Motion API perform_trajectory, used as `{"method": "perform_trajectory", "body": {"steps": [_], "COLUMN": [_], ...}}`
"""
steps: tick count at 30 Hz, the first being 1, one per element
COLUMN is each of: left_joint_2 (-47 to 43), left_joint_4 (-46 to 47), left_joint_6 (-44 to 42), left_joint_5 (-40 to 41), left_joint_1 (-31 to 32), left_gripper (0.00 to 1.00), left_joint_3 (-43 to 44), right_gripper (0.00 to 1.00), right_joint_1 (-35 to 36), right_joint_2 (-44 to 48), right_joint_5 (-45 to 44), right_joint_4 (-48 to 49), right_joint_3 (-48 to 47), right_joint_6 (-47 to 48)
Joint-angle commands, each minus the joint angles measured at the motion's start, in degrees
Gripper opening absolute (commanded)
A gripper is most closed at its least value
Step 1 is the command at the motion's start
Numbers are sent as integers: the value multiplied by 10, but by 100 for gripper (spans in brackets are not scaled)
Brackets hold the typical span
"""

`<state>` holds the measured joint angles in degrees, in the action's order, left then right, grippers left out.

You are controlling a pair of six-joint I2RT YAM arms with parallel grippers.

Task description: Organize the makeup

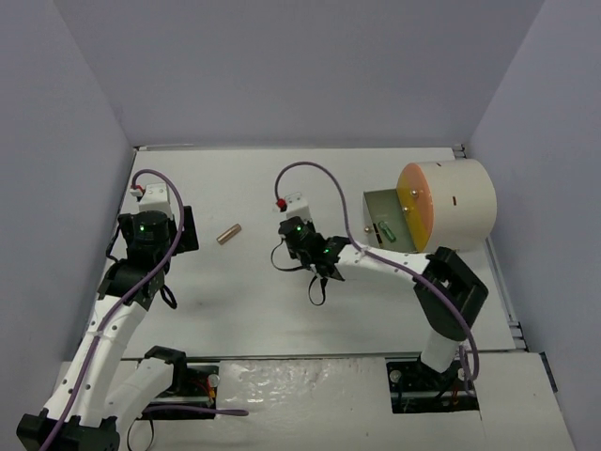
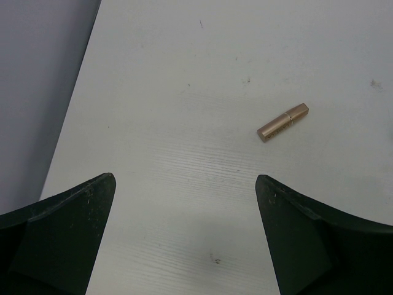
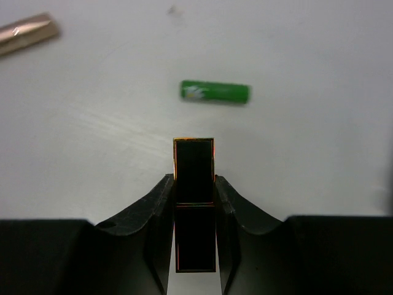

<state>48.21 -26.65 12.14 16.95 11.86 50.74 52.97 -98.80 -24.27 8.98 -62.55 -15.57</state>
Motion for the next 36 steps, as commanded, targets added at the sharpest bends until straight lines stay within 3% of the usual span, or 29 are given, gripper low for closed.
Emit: {"method": "perform_trajectory", "body": {"steps": [1,4,12,25,28,33,36], "left_joint_2": [4,7,11,10,11,11,12], "left_joint_4": [34,34,33,33,33,33,33], "left_joint_6": [-2,-1,-1,0,0,1,0], "left_joint_5": [-3,-6,-8,-12,-12,-13,-13], "left_joint_1": [-5,-5,-5,-5,-5,-5,-5], "left_gripper": [97,97,97,97,97,97,97], "left_joint_3": [7,7,7,6,6,7,7], "right_gripper": [0,0,0,7,12,33,38], "right_joint_1": [-89,-172,-284,-331,-335,-336,-336], "right_joint_2": [104,137,135,79,71,86,99], "right_joint_5": [-17,2,37,41,42,58,63], "right_joint_4": [-12,-19,-16,-1,0,-2,-11], "right_joint_3": [33,46,67,77,80,76,69], "right_joint_6": [81,99,121,106,103,101,103]}}
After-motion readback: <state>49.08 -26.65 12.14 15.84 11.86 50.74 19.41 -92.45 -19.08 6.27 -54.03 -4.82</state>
